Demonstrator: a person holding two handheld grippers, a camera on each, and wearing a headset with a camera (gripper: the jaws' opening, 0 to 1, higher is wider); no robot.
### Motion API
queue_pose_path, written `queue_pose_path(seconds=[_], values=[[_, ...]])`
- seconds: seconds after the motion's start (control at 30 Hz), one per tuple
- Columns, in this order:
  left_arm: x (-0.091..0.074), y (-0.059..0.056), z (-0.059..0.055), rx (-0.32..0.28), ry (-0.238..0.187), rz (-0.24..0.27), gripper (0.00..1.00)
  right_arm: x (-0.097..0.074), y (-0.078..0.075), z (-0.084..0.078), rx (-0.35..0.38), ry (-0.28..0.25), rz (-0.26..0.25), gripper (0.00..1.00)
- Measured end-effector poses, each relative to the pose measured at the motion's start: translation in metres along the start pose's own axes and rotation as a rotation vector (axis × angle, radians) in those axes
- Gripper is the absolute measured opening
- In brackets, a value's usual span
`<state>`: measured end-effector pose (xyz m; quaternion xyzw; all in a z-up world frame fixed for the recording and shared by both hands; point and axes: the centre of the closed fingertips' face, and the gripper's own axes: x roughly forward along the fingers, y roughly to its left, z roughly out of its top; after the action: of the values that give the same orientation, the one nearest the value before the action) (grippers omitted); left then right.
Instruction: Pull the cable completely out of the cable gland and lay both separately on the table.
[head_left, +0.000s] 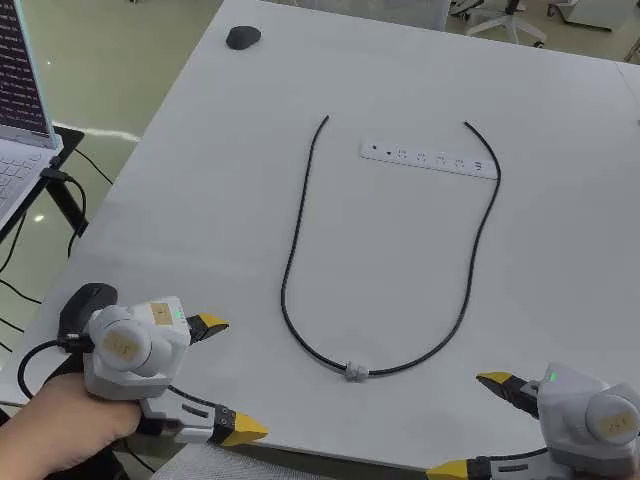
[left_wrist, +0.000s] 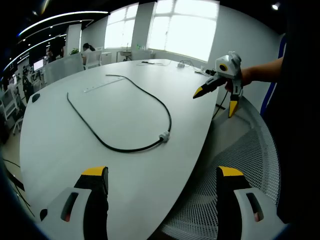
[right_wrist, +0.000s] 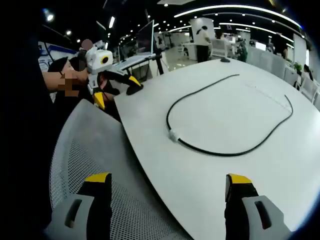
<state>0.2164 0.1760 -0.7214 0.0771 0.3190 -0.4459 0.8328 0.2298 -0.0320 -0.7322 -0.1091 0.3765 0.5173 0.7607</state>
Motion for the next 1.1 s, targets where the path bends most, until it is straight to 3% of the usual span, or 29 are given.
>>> queue_pose_path(seconds=[0.4, 0.63, 0.87, 1.1], values=[[0.004, -0.001, 0.002, -0.017, 0.003, -0.002, 0.91, 0.011, -0.006, 0.02, -0.029, -0.012, 0.03, 0.9], [0.003, -0.001, 0.003, -0.018, 0.005, 0.002, 0.91, 0.01, -0.005, 0.023, -0.032, -0.02, 0.032, 0.89], [0.003, -0.002, 0.007, -0.022, -0.004, 0.004, 0.91, 0.011, -0.006, 0.018, -0.07, 0.015, 0.019, 0.88], [0.009, -0.009, 0.007, -0.023, -0.012, -0.01, 0.91, 0.024, -0.01, 0.031, -0.122, 0.033, 0.037, 0.86]])
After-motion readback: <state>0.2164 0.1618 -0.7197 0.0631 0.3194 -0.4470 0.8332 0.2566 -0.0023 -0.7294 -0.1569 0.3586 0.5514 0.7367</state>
